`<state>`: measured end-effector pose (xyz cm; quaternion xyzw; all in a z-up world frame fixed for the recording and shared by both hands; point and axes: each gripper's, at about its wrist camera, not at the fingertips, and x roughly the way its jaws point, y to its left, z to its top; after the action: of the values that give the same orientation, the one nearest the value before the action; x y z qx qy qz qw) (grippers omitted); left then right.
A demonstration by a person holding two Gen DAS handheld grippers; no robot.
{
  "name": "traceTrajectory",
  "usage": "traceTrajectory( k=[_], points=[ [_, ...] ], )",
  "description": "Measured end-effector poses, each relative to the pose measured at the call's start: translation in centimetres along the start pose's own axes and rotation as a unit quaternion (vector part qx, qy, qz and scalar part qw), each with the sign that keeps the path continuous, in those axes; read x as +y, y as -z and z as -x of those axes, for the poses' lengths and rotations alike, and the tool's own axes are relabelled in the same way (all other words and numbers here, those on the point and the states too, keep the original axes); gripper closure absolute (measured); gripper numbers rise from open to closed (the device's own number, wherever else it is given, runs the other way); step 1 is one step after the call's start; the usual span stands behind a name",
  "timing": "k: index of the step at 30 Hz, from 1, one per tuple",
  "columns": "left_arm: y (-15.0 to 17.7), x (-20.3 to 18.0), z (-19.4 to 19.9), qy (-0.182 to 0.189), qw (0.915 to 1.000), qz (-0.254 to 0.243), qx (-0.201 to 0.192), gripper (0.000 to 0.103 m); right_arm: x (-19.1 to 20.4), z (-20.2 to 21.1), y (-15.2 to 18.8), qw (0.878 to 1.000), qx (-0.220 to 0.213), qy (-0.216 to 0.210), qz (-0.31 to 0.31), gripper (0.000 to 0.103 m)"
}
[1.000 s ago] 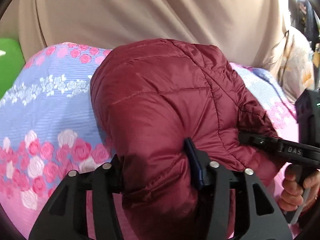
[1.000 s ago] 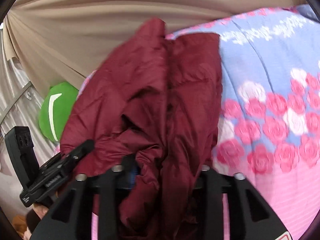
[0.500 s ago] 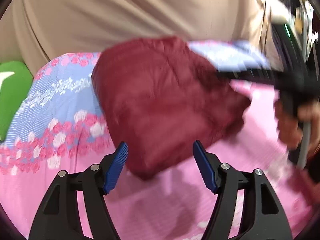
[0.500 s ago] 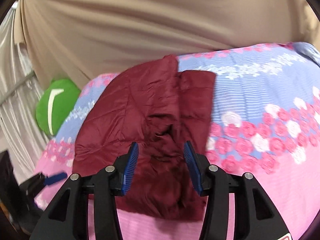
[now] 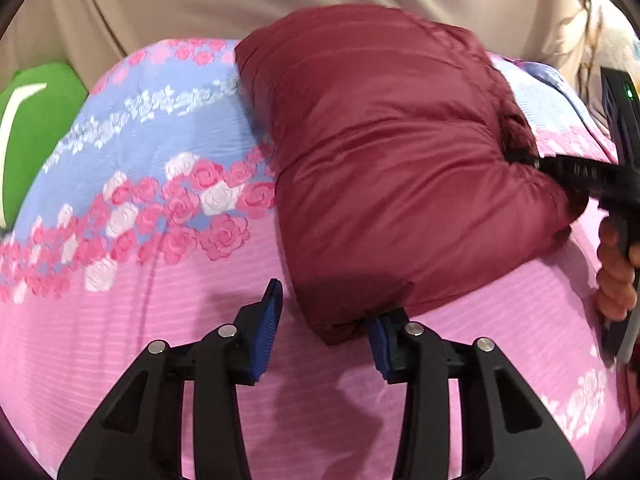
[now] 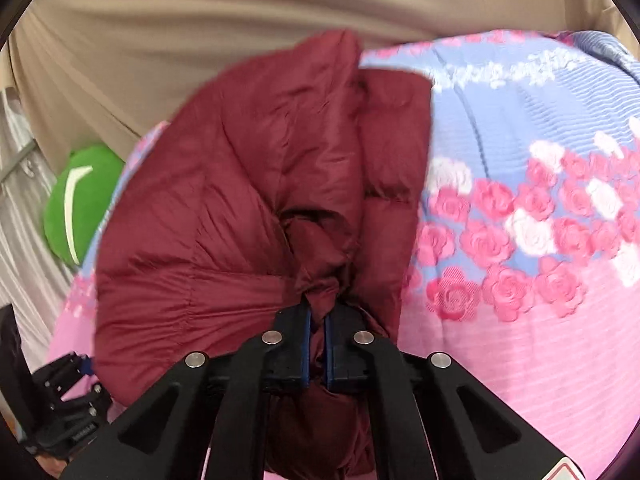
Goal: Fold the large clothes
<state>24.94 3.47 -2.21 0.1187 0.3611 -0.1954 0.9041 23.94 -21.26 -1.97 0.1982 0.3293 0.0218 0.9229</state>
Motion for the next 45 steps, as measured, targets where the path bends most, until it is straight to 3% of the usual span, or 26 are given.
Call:
traceTrajectory(
  k=[6, 12, 15, 17, 20, 22, 25, 31, 33, 37, 41, 45],
  points=[
    [0.8, -0.9, 2.8, -0.017, 0.9997, -0.014, -0.011, 0.064, -0.4, 2.5, -0.6, 1.000, -0.008, -0.001, -0.022, 0.093],
    [0.4, -1.3, 9.1, 0.015, 0.9977, 0.008, -0.066, 0.064, 2.0, 7.4, 0.4, 0.998, -0.040, 0.002, 0.042, 0.094],
    [-1.4, -2.4, 8.2, 0.006, 0.9977, 0.012, -0.066, 0.064, 3.8, 6.8, 1.1, 0.997, -0.023, 0.002, 0.077, 0.098],
    [-2.2, -3.1, 6.2, -0.002, 0.9989, 0.016, -0.045, 0.064, 4.4, 5.3, 2.1, 0.994, 0.003, 0.034, 0.101, 0.101],
    [-2.0, -3.4, 2.9, -0.019, 0.9995, 0.025, -0.008, 0.062, 3.6, 3.6, 3.4, 0.992, 0.029, 0.064, 0.106, 0.103],
    [-1.6, -4.0, 2.3, -0.034, 0.9993, 0.017, -0.008, 0.062, 2.8, 3.1, 4.0, 0.992, 0.035, 0.064, 0.104, 0.103],
    [-1.4, -4.9, 2.0, -0.063, 0.9979, 0.007, -0.010, 0.062, 2.6, 3.3, 4.1, 0.992, 0.034, 0.068, 0.101, 0.103],
    [-0.9, -5.6, 3.4, -0.087, 0.9957, 0.030, -0.015, 0.058, 3.0, 6.8, 4.7, 0.992, 0.001, 0.090, 0.086, 0.103],
    [-0.5, -6.0, 4.1, -0.085, 0.9956, 0.036, -0.019, 0.050, 3.2, 8.5, 5.7, 0.990, -0.012, 0.106, 0.091, 0.098],
    [0.9, -6.9, 4.7, -0.077, 0.9957, 0.048, -0.016, 0.045, 2.8, 10.3, 7.8, 0.989, -0.010, 0.122, 0.083, 0.088],
    [2.7, -7.8, 4.6, -0.082, 0.9942, 0.070, -0.007, 0.037, 2.4, 10.9, 10.3, 0.986, -0.005, 0.145, 0.077, 0.069],
    [4.4, -8.3, 4.4, -0.090, 0.9918, 0.091, 0.001, 0.034, 1.9, 10.8, 12.5, 0.986, 0.012, 0.151, 0.073, 0.063]
  ],
)
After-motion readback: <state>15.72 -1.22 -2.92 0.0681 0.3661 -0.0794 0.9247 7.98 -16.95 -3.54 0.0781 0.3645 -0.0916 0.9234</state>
